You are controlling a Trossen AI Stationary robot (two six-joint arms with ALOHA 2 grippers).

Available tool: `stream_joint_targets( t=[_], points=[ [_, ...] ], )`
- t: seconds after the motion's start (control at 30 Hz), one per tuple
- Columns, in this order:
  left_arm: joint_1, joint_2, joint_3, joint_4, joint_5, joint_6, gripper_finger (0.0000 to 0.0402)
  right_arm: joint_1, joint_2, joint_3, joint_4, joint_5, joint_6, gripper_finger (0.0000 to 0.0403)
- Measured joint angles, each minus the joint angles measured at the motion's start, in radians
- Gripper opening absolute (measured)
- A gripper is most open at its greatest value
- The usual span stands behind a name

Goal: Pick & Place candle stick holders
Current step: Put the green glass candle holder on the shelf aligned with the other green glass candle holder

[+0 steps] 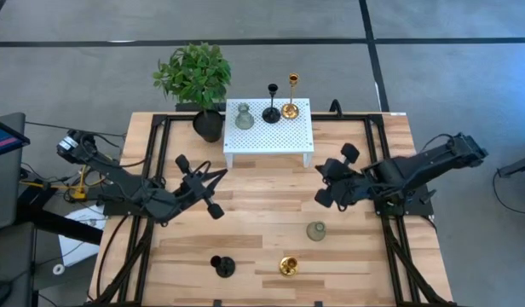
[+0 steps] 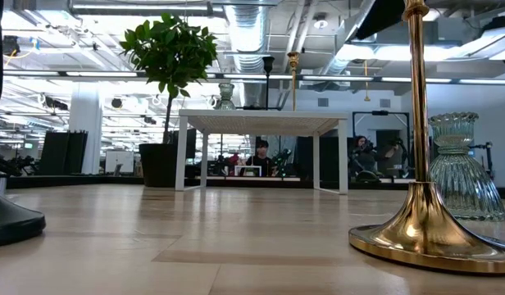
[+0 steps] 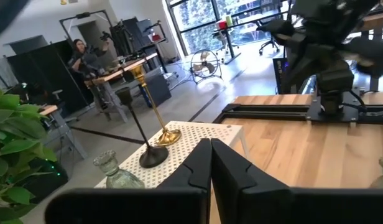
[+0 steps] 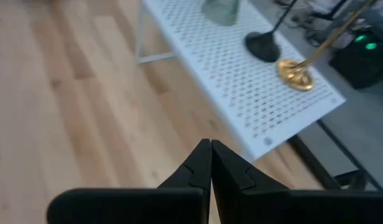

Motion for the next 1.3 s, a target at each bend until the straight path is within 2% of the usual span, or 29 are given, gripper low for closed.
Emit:
stream_joint_targets(
  t=[0.1,0.17,0.27,0.33,0.43,0.63,0.83,1.1,1.3],
  points=[
    [-0.009,0.0,0.0,0.0,-0.001,0.0,0.0005,-0.042,-0.001,-0.009,0.05,-0.005,-0.035,0.0],
    [-0.015,0.0,0.0,-0.002,-0.001,0.0,0.0005,-0.065,-0.001,-0.021,0.088,-0.046,-0.061,0.0],
    [-0.036,0.0,0.0,-0.004,0.0,0.0,0.0006,-0.081,-0.001,-0.041,0.165,-0.14,-0.087,0.0],
    [-0.051,0.0,0.0,-0.007,0.0,0.0,0.0006,-0.079,-0.001,-0.059,0.214,-0.242,-0.092,0.0],
    [-0.069,0.0,0.0,-0.021,0.0,0.0,0.0006,-0.049,0.0,-0.084,0.252,-0.352,-0.079,0.0],
    [-0.095,0.001,-0.011,-0.019,0.0,0.0,0.0007,0.051,0.005,-0.109,0.2,-0.372,0.09,0.0],
    [-0.096,0.001,-0.022,-0.017,-0.001,-0.001,0.0007,0.168,0.01,-0.111,0.131,-0.517,0.351,0.0],
    [-0.096,0.001,-0.022,-0.018,0.0,0.0,0.0007,0.318,0.011,-0.114,0.074,-0.518,0.565,0.0],
    [-0.096,0.001,-0.022,-0.018,0.0,0.0,0.0007,0.407,0.014,-0.2,0.079,-0.515,0.736,0.0]
  ],
)
